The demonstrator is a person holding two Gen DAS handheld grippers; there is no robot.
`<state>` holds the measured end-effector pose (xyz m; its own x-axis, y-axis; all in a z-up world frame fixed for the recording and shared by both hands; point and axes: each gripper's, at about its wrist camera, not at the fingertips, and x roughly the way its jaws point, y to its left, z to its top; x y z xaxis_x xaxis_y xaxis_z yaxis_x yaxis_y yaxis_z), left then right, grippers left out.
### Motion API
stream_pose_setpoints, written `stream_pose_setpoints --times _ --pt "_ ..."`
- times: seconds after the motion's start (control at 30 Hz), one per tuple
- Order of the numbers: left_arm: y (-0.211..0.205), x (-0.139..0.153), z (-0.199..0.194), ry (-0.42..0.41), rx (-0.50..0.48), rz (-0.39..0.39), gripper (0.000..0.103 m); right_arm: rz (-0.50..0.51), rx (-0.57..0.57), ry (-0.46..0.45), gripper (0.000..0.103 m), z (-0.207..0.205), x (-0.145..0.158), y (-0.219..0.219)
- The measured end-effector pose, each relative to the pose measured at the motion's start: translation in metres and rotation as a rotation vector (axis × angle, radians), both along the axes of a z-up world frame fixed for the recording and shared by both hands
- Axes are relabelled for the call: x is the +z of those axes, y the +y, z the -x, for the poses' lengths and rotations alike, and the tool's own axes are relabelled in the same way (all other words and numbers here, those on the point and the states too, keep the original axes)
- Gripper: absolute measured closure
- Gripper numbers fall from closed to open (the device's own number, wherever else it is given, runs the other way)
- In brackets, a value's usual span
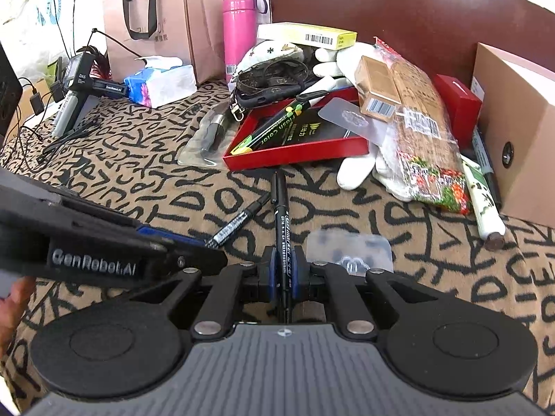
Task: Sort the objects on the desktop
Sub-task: 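Grasp a black marker with the right gripper while the left gripper grasps another black marker, then carry both markers in both grippers over the brown box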
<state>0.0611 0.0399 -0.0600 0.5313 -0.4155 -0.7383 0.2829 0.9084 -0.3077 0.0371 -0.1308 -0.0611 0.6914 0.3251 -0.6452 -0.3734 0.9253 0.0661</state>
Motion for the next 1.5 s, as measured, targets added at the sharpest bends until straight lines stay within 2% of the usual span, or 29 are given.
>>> stream_pose_setpoints --times 0.23,0.4,0.53,0.57,0.63,0.67,0.73,0.83,0.93,1.2,1.5 --pt "0.001 -0.001 -0.004 0.007 0.019 0.009 0.076 0.013 0.0 -0.012 0.09 -0.01 0.0 0.002" --pt "0.002 -0.002 -0.003 0.005 0.038 0.013 0.078 0.023 -0.009 -0.024 0.078 -0.018 -0.002 0.003" --pt "0.004 -0.004 -0.004 0.006 0.038 0.021 0.078 0.01 -0.011 -0.035 0.075 -0.026 -0.005 0.003" --pt "0.003 -0.003 -0.004 0.006 0.037 0.019 0.078 0.015 -0.001 -0.034 0.076 -0.026 -0.006 0.004" --pt "0.001 -0.003 -0.003 0.001 0.037 0.004 0.078 0.015 0.019 -0.026 0.09 -0.026 -0.005 0.004" --pt "-0.001 -0.002 -0.002 -0.002 0.041 -0.004 0.079 0.002 0.027 -0.013 0.092 -0.025 -0.004 0.003" --pt "-0.003 -0.001 -0.001 -0.004 0.047 -0.011 0.094 -0.018 0.033 0.0 0.092 -0.021 -0.002 0.0" --pt "-0.005 0.002 0.004 0.008 0.051 0.006 0.096 -0.09 0.025 0.032 0.092 -0.014 0.001 -0.009" --pt "-0.008 0.006 0.009 0.007 0.052 0.01 0.097 -0.127 0.023 0.026 0.092 -0.004 0.007 -0.017" --pt "-0.027 0.04 0.011 -0.071 0.042 0.026 0.097 -0.207 -0.015 -0.062 0.092 0.013 0.04 -0.049" --pt "-0.079 0.092 -0.009 -0.192 -0.023 0.065 0.097 -0.254 -0.119 -0.205 0.092 0.019 0.082 -0.107"
